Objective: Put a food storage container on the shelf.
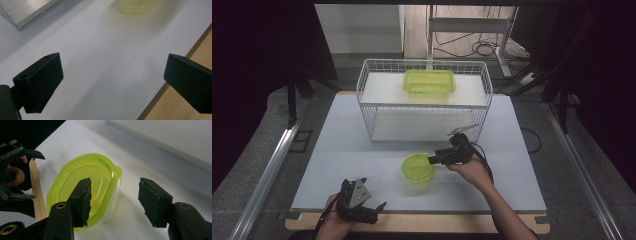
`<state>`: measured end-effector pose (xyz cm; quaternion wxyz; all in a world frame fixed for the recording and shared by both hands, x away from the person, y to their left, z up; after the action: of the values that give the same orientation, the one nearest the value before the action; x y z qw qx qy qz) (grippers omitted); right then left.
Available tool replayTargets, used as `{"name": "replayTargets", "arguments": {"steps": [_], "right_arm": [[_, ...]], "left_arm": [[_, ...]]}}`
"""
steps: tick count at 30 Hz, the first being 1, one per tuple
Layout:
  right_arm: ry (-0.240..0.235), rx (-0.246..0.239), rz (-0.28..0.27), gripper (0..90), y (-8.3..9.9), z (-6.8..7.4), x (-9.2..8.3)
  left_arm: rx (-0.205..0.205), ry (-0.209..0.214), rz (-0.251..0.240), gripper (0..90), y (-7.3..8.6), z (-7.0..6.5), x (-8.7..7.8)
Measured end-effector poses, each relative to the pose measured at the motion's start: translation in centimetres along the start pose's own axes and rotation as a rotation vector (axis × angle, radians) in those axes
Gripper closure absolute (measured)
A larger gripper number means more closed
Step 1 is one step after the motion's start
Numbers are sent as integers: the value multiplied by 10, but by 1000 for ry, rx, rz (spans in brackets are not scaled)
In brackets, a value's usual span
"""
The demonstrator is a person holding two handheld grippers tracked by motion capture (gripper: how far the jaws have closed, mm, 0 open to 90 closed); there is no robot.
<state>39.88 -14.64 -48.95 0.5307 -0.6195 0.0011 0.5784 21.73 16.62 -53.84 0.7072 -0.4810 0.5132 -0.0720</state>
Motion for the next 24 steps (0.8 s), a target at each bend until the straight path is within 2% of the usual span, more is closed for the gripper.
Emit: {"name": "replayTargets", "arguments": {"steps": [5,10,18,24], "right_arm": [[-31,3,37,534,-1,-1,7],[-77,36,80,624,-1,-3,11],[-140,61,112,777,-1,-4,11],[-183,79,140,805,-4,1,8]], "left_arm": [[10,-1,5,23,0,-1,1],[15,-3,8,24,0,-1,0],[25,-3,15,23,0,-2,1],[31,-4,19,24,0,-3,2]]}}
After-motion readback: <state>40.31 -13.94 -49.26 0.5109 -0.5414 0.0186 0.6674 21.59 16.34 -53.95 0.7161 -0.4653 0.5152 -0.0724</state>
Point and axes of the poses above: each handheld gripper's, and its own axes: x roughly forward along the jaws, y roughly out of its underside, z roughly to its left, the point moved 1 cm from there along x, roughly forward along the jaws, and after that the axes turned 14 degrees about y, right-handed, at the moved point
